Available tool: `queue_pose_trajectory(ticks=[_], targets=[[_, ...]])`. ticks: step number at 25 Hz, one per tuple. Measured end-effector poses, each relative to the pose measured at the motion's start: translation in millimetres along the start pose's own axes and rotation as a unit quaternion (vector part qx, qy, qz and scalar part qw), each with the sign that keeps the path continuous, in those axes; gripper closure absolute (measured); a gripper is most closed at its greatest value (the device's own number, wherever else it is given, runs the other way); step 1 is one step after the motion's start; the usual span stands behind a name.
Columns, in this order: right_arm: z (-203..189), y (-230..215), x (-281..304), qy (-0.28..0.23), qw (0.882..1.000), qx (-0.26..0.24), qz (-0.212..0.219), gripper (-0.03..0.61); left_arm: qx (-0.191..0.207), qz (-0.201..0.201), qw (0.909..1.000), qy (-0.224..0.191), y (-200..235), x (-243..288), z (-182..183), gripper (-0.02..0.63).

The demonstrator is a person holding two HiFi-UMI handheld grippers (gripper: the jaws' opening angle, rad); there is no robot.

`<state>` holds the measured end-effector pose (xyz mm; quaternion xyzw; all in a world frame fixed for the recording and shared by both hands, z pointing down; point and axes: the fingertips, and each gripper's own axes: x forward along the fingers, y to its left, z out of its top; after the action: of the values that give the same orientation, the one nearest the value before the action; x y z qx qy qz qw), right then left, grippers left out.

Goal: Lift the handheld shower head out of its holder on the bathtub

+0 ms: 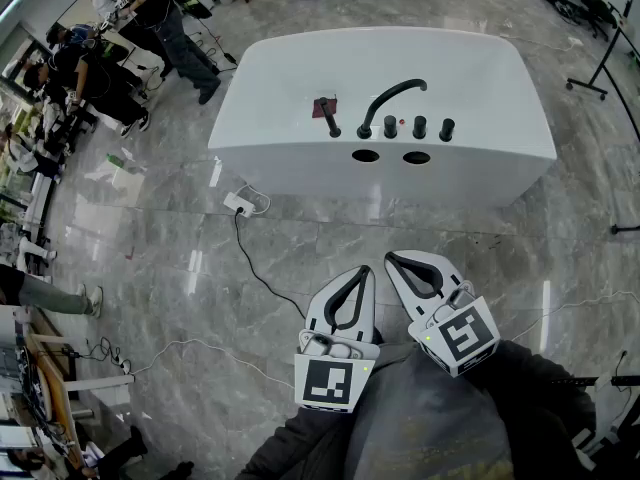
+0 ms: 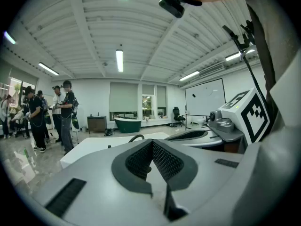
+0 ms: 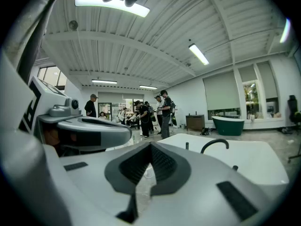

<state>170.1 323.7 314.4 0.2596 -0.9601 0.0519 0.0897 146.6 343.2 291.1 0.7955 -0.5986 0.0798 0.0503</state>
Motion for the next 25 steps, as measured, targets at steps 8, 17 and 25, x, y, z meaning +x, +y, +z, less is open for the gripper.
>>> queue_pose_trajectory(ticks=[8, 17, 25], targets=[[0, 3, -4, -0.001, 1.000, 0.005, 0.003, 0.574, 0.001, -0.002, 1.0000, 0.003, -5, -3, 1, 0.612], [3, -5, -15, -0.007, 1.000, 0.013, 0.001, 0.574, 0.008, -0.007, 0.9999, 0.011, -18, 1, 0, 0.612], [-4, -32, -33, -0.010, 0.999, 0.033, -0.008, 0.574, 0.015, -0.006, 0.9995, 0.026, -40, 17, 3, 0.612]])
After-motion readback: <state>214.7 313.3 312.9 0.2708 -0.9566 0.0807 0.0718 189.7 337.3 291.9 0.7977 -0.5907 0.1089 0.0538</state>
